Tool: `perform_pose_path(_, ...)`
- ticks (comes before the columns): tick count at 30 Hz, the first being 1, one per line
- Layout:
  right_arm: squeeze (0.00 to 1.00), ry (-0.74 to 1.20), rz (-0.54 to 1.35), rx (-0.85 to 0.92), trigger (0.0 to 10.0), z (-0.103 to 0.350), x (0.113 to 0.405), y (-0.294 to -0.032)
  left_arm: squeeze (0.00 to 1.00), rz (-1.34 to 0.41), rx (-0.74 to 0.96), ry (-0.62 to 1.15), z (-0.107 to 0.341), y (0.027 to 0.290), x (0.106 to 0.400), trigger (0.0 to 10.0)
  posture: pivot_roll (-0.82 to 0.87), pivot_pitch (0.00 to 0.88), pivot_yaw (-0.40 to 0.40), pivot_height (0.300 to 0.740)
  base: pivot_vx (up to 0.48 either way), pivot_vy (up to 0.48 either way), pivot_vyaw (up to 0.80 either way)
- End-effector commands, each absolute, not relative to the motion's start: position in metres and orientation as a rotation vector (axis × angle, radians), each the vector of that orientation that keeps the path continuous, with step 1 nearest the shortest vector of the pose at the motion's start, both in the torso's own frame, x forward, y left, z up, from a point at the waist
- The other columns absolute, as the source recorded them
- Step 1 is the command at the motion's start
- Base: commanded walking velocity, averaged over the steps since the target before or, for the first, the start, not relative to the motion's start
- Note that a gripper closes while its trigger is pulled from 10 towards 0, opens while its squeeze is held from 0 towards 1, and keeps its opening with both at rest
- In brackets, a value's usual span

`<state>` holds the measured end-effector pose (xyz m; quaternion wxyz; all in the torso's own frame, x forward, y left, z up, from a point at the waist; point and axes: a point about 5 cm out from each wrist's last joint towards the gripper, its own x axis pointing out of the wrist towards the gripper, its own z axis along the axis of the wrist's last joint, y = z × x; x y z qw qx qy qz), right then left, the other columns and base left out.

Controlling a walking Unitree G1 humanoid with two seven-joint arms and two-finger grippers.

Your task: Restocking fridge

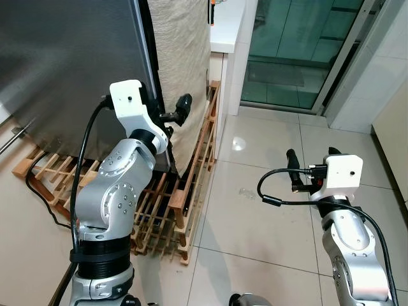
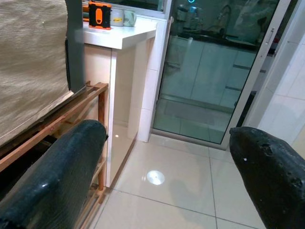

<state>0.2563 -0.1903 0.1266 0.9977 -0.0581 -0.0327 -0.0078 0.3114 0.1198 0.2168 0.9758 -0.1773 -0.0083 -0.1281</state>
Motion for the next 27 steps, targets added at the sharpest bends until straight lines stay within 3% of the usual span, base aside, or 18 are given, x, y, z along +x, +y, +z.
perform_pose_path(1,0.0,-0.071,-0.026,-0.128,10.0,0.128,0.258,-0.194,0.0,-0.255,-0.363,-0.025,0.22,0.117,0.318,10.0,-0.19,0.04,0.028,0.74,0.0,0.0,0.0)
perform_pose_path(14,0.0,-0.084,-0.023,-0.128,10.0,0.131,0.263,-0.192,0.0,-0.273,-0.418,-0.041,0.221,0.085,0.349,10.0,-0.22,0.029,0.026,0.74,0.0,0.0,0.0)
perform_pose_path(23,0.0,-0.223,-0.039,-0.071,10.0,0.165,0.258,-0.188,0.0,-0.893,-0.633,-0.161,0.249,0.006,0.331,10.0,-0.26,0.026,0.028,0.74,0.0,0.0,0.0)
perform_pose_path(27,0.0,-0.154,-0.127,-0.048,10.0,0.151,0.256,-0.208,0.0,-1.144,-0.708,-0.17,0.266,-0.032,0.309,10.0,-0.29,0.023,0.031,0.74,0.0,0.0,0.0)
